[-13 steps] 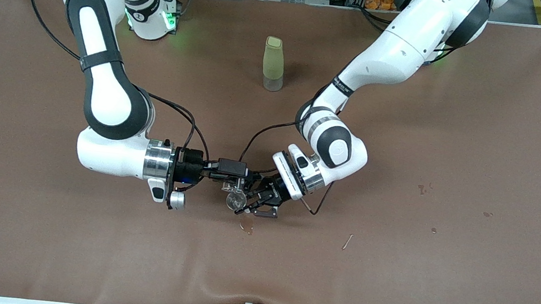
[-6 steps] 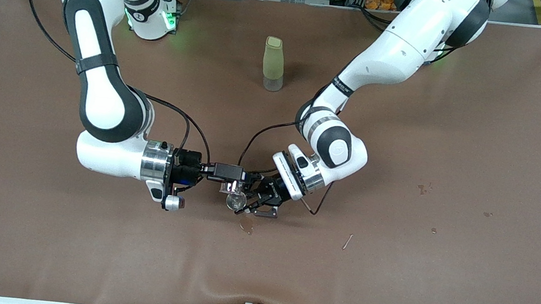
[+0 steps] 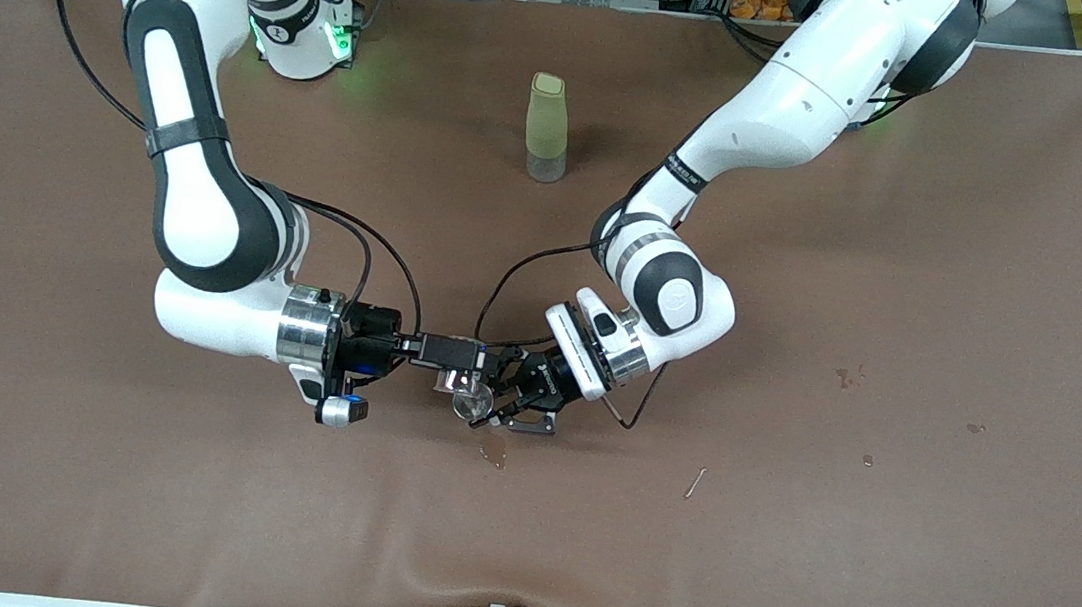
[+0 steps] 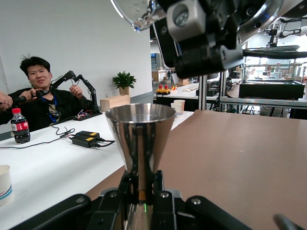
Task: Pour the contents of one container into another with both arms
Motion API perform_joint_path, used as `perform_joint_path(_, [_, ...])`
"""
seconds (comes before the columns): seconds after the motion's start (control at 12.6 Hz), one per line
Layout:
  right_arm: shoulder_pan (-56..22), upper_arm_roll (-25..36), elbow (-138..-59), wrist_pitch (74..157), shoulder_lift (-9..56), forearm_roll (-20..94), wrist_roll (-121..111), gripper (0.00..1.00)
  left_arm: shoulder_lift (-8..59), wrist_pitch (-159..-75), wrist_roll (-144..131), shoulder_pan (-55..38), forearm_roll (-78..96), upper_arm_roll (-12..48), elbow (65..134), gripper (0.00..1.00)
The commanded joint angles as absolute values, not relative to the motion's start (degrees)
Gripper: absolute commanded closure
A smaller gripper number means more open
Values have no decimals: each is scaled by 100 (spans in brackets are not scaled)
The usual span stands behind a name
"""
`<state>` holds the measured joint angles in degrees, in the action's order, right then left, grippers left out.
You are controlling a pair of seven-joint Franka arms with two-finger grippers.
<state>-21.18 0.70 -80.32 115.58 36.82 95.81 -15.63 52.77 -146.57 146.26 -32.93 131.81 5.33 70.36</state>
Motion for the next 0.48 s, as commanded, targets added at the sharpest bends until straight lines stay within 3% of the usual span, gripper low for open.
perform_joint_path(0.0, [-2039,26,-8024,11522,3735,9835,-1433,100,5238,-14687,14642,-3305,13359,527,7022,100])
perform_joint_path(0.4, [-2048,26,-8024,11522,3727,9922,-1292,100,5229,-14687,14634,-3287,13359,527,7031,100])
